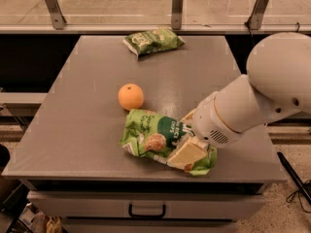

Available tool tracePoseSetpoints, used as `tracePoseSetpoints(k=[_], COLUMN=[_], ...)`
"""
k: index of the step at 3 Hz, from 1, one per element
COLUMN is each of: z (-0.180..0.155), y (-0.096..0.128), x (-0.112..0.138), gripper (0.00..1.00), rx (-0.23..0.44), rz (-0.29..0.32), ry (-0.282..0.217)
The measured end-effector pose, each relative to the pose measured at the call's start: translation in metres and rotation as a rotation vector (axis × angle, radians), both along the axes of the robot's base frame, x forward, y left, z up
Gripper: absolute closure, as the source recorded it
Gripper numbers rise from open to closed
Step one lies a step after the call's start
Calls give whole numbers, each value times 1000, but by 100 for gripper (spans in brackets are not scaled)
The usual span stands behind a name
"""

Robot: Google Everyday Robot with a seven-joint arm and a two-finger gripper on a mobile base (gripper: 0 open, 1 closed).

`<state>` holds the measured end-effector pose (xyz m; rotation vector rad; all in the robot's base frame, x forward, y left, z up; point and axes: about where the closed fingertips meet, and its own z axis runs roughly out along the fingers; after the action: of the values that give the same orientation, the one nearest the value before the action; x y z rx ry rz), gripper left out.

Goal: Move green rice chip bag near green jalapeno chip bag

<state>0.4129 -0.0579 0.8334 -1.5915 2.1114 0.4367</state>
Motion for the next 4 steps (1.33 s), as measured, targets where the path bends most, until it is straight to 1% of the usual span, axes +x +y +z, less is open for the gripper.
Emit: tracePoseSetpoints(k=[1,2,3,4], z=[0,1,18,44], y=[0,0,-6,-18], x=[0,0,10,30], gripper=[100,100,100,100], rx=[0,-1,1,9], rz=[0,1,18,35], ry=[0,-3,-38,-89])
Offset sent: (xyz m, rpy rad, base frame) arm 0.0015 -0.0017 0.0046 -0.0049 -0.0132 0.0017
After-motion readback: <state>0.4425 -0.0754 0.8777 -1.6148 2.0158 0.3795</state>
